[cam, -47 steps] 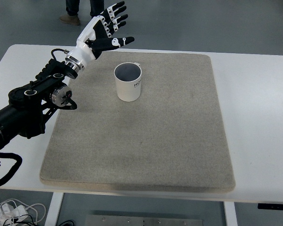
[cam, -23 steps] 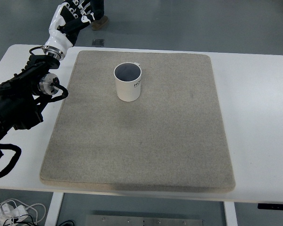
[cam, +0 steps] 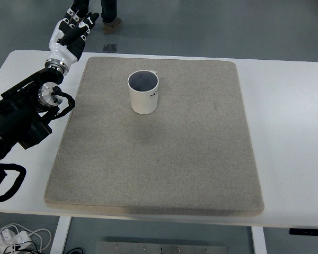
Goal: Flip white cup upright
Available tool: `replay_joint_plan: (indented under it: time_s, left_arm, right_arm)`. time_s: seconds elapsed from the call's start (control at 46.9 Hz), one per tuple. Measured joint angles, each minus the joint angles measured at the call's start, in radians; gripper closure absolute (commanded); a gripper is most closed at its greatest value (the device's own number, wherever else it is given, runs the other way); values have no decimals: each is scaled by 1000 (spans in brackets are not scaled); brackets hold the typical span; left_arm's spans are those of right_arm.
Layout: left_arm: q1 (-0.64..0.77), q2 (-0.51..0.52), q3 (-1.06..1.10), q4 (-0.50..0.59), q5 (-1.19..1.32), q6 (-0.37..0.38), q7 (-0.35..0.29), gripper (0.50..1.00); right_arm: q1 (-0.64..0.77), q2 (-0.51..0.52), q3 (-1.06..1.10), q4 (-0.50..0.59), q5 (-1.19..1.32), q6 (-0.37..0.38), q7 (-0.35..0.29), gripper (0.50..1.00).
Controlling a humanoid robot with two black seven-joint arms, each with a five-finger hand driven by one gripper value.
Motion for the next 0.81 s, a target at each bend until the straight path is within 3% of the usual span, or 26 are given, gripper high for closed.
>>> replay_joint_plan:
  time_s: [0.128,0.277,0.533,0.81]
  left_arm:
    - [5,-29,-40,50,-69,1,102,500]
    - [10,-33,-77,58,-176,-15,177,500]
    - [19,-54,-87,59,-291,-90,254,500]
    - [19,-55,-94,55,-296,-94,260,500]
  right_arm:
    - [0,0,0,0,5,-2,0,548]
    - [0,0,1,0,11,-3,0,548]
    - [0,0,10,0,12,2,0,548]
    - [1,0,11,0,14,4,0,548]
